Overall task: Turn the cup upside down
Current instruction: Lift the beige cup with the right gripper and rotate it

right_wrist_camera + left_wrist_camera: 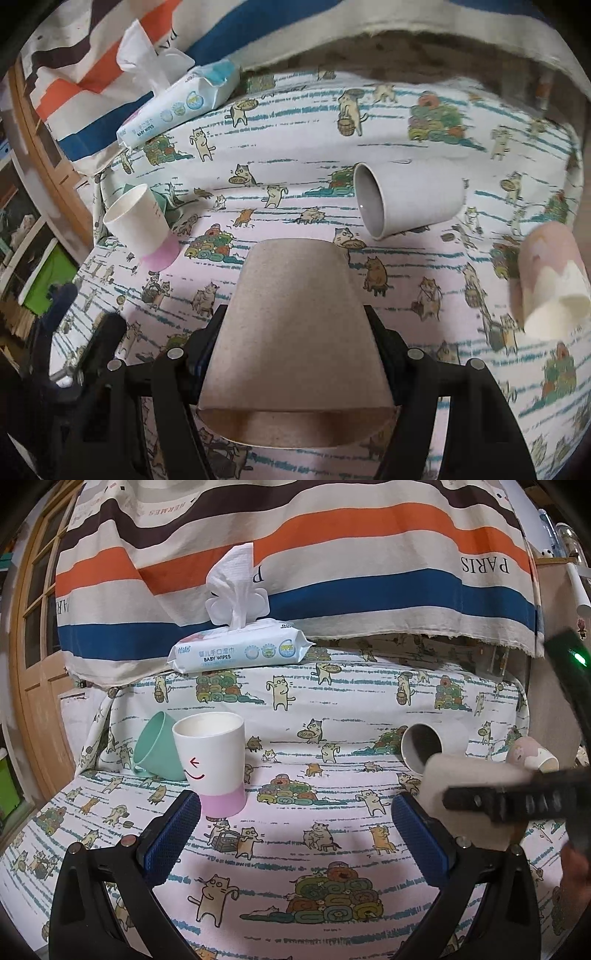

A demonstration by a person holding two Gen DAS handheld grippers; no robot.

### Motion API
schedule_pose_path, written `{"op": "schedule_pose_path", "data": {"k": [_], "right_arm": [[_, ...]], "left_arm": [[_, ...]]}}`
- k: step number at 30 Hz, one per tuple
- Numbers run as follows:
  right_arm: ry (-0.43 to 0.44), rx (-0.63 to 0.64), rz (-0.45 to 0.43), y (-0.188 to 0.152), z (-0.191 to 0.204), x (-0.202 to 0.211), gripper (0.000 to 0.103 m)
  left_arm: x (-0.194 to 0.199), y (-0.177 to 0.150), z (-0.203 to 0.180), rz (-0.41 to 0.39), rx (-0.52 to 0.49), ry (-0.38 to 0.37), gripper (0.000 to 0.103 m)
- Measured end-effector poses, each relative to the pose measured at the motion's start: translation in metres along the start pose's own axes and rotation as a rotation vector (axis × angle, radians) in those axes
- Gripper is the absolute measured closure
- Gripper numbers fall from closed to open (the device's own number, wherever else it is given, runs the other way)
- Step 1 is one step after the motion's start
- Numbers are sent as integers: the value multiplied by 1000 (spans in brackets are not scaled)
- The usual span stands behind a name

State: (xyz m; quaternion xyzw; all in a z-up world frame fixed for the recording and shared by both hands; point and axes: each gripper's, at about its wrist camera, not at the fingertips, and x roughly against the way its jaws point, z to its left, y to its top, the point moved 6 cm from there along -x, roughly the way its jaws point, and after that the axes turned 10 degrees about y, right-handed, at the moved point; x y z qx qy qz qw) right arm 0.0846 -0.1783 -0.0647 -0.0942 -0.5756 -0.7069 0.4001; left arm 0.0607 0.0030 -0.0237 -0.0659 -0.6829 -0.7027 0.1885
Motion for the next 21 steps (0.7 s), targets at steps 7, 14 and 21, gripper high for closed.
{"op": "schedule_pose_path", "data": {"k": [7,14,21], "right_arm": [[-59,-80,-34,-28,-12,11,33],[-38,-73,4,-43,-11,1,32],[-31,-11,-23,-42,0,15,30]], "left_arm": [[0,1,0,-4,-4,-1,0],[0,1,1,-3,-3,5,0],[-1,0,2,2,6,3,0]]}}
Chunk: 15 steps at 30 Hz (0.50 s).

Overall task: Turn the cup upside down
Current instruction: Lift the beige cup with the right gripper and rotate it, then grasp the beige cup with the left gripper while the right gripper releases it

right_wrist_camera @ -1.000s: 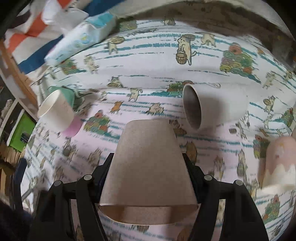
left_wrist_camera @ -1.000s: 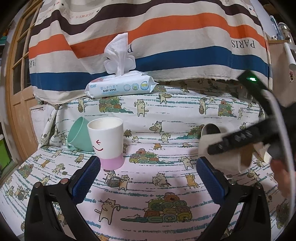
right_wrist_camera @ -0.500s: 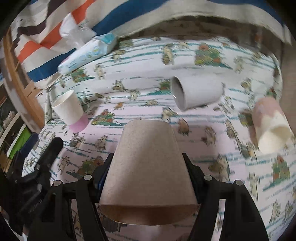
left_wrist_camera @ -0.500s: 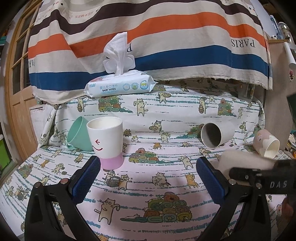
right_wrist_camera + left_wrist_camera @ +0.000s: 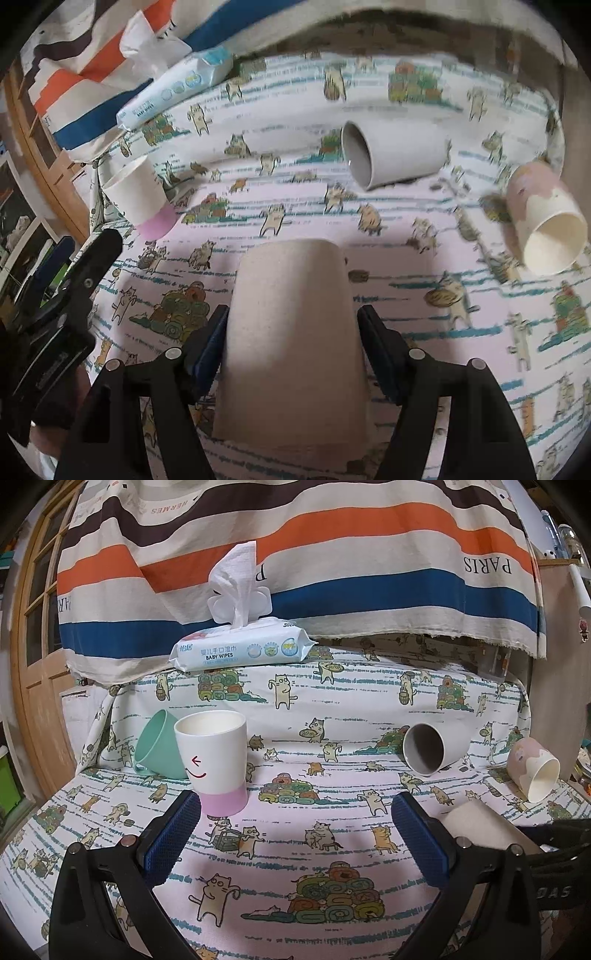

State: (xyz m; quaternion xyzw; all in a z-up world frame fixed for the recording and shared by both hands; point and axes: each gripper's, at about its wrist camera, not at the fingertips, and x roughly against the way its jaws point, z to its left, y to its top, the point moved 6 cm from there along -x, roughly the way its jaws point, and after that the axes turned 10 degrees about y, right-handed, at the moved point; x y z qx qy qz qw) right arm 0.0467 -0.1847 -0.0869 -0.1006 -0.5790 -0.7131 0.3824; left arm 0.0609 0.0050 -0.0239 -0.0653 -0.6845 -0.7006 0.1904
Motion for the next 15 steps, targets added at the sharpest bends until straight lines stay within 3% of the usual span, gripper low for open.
{"op": "schedule_pose_path", "data": {"k": [3,8,10,13,15], "right_arm": [[-8,35,-104,9,-3,22,17],[40,-16,-215,21,-34,49,16],[-6,-22,-278,23,-50,59,16],[-173,-6,-368,20,-72,73,7],[-189,8,-395,18,-77,79,2]], "left_arm": [[3,0,1,-14,2,1,0],[6,1,-2,-31,-12,-1,0],[7,2,-2,-34,-12,-1,0],[8,2,-1,-41,-5,-1,0],[8,2,-1,-41,-6,-3,0]]}}
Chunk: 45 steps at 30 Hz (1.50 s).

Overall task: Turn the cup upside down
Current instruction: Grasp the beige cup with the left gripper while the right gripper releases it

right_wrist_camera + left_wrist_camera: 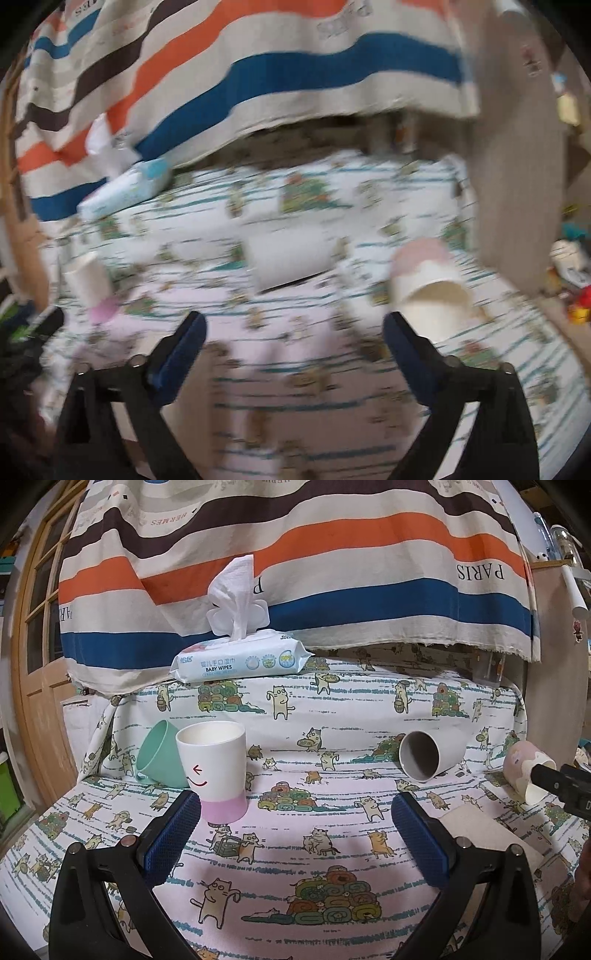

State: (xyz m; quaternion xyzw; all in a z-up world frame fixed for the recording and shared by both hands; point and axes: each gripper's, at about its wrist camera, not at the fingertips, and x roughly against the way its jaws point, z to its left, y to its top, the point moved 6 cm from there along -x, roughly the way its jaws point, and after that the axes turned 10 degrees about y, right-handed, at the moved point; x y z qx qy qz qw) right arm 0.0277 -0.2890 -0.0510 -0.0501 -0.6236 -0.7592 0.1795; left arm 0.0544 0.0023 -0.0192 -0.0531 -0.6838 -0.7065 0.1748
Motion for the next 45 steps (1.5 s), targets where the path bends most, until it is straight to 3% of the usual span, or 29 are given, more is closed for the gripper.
{"op": "schedule_pose_path", "data": {"k": [7,11,16,25,30,33,37,41,45], "right_arm": [[-16,131,-96,7,-1,19,1],[-6,144,-113,9,2,23,1],[-46,141,-65,5,-1,13,1],[-67,126,-76,5,-6,16,1],[-67,124,-76,5,-7,16,1],[-69,125,-77,5,-7,16,1],[-91,126,-80,5,-9,17,1],[-117,100,-83,5,-17,18,1],[-135,60,-88,6,-26,21,1]], "left_arm": [[-1,0,-1,7,-2,-1,0],[-1,0,-1,7,-1,2,0],[-1,0,0,6,-1,1,0],[-10,-4,4,66,9,0,0],[-11,-10,11,262,165,-147,0],[-15,-4,2,396,187,-150,0],[-15,0,-23,455,154,-137,2],[-17,-3,-64,539,140,-223,10],[-18,2,-92,547,165,-211,11]]}}
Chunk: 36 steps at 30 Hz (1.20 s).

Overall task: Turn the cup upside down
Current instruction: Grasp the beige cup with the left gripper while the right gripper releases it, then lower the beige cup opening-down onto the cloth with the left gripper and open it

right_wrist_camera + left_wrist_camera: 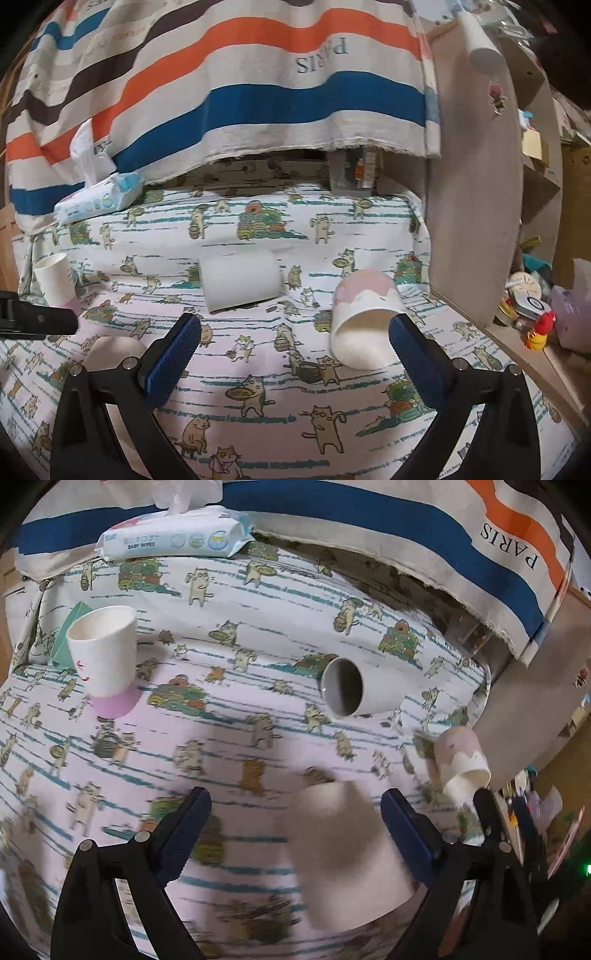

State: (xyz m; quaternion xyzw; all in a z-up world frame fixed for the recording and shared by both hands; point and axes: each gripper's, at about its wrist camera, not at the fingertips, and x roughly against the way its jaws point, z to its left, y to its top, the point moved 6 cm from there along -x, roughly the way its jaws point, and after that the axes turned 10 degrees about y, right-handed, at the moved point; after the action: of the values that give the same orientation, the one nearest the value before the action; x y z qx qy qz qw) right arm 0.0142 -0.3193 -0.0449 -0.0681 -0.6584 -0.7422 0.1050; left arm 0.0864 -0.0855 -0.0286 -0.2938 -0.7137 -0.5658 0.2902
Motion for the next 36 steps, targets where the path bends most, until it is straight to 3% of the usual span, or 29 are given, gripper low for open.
{"op": "schedule_pose_path", "data": {"k": [9,11,13,15,22,29,33,36], "right_arm": [[2,-20,-5,-1,-4,3,1],[1,-23,-6,-1,-5,3,1],[3,-28,-6,-1,-5,4,1],[6,-35,-6,-1,-6,5,1],[11,-45,-7,-1,-8,5,1],[10,-44,-10,-1,-8,5,1],[10,-45,-10,-1,-8,5,1],[9,-47,-11,0,-9,6,1]], "left_arm": [[-35,-7,-37,83,-56,110,11],[-46,-11,-38,118,-57,126,15],[-56,-15,-40,154,-50,126,29],[-63,-18,-42,172,-51,124,32],[-46,-13,-46,90,-68,84,36],[2,-4,-61,-126,-240,127,37],[12,0,-61,-150,-250,97,37],[14,1,-60,-178,-248,127,37]]}}
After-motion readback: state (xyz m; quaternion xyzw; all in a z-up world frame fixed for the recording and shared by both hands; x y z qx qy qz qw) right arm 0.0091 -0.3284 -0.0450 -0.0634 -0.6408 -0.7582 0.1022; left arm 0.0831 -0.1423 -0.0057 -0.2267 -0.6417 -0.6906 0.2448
